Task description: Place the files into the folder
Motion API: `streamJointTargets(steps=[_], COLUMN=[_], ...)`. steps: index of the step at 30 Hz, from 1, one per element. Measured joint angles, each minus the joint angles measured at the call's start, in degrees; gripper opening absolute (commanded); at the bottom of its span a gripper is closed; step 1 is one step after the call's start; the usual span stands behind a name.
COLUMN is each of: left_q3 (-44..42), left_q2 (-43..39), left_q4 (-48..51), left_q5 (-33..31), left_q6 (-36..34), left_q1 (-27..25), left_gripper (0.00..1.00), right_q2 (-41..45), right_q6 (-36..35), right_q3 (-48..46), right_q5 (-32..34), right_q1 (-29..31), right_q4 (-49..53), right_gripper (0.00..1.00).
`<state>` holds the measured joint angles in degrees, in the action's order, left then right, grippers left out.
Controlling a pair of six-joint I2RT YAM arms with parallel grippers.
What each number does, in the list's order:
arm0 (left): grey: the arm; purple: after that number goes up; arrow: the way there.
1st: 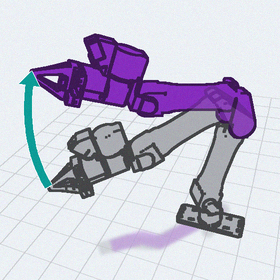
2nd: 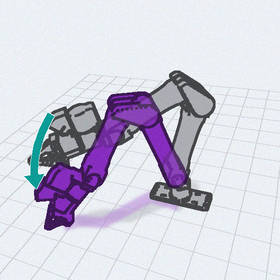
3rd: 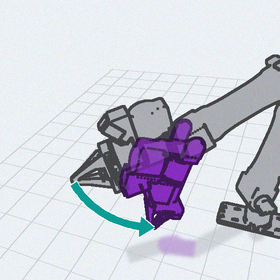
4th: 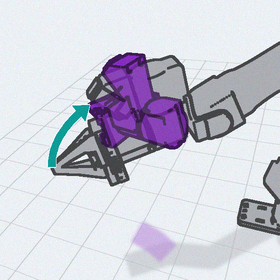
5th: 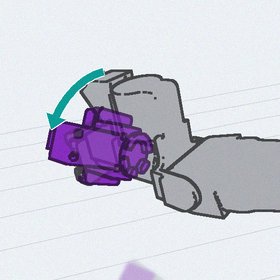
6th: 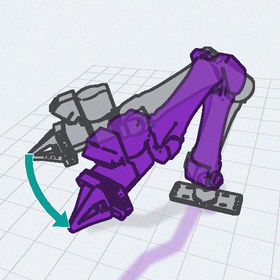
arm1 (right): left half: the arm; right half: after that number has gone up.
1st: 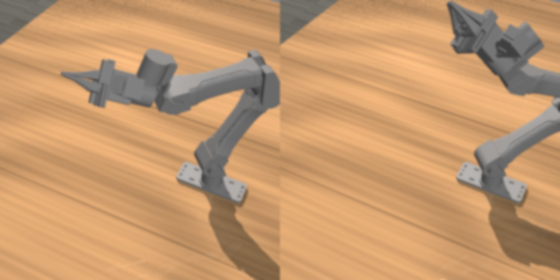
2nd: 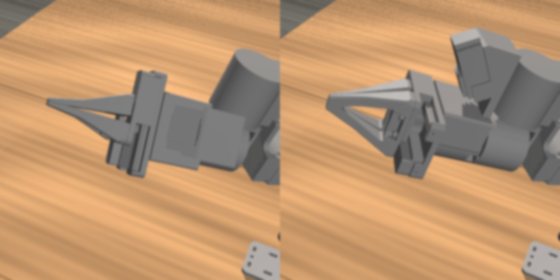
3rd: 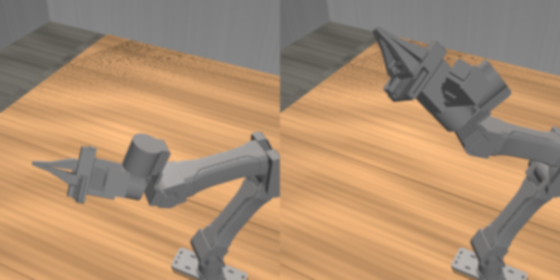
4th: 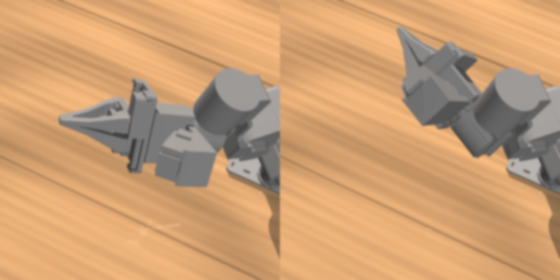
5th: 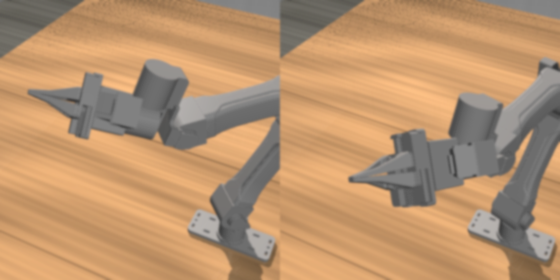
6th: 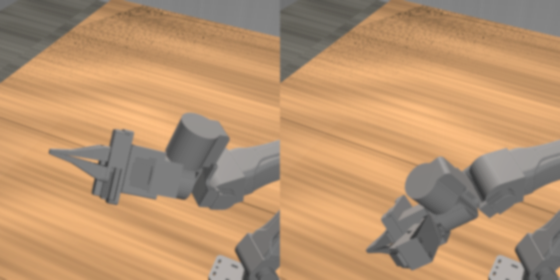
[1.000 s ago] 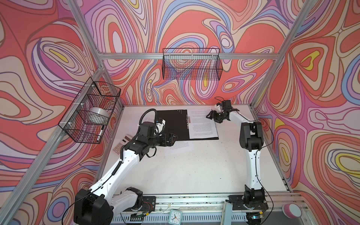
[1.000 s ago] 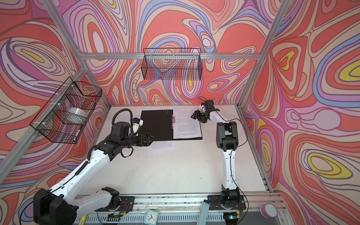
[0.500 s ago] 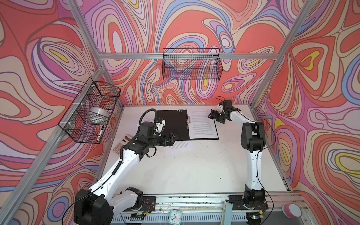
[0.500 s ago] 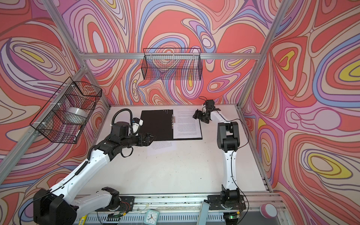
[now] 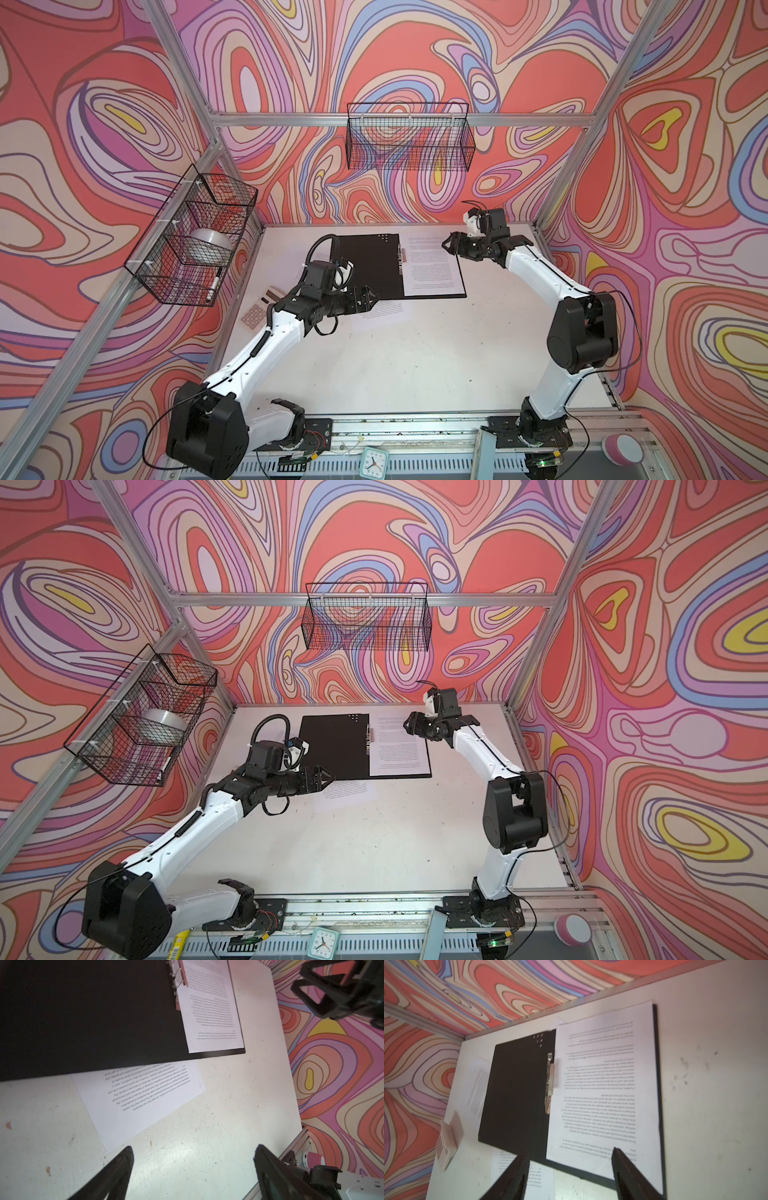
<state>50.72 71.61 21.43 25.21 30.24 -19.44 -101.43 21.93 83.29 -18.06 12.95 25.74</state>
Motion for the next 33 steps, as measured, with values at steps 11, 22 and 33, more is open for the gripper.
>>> streamJointTargets(steps=[11,22,33], left_q3=[-11.89,-15.41,-18.78], left_q2=[6.93,10.32,11.67], left_q4=[-2.82,-13.90,-26.80], left_q5=[0.33,3.48,4.85], left_q6=[9.64,14.29,20.13], left_q1=[2.75,3.80,4.04], left_gripper=[0.88,0.91,0.93], right_q2=[2.80,-0.70,-6.88], right_q6=[4.04,5.42,5.42], right_q3=[-16.17,-18.14,-17.79], right_q5=[-3.06,-4.00,-4.28], right_q1=[13.90,15.63,16.31], right_q4=[-3.82,-9.35,-9.99], right_gripper=[0.62,0.63,0.63])
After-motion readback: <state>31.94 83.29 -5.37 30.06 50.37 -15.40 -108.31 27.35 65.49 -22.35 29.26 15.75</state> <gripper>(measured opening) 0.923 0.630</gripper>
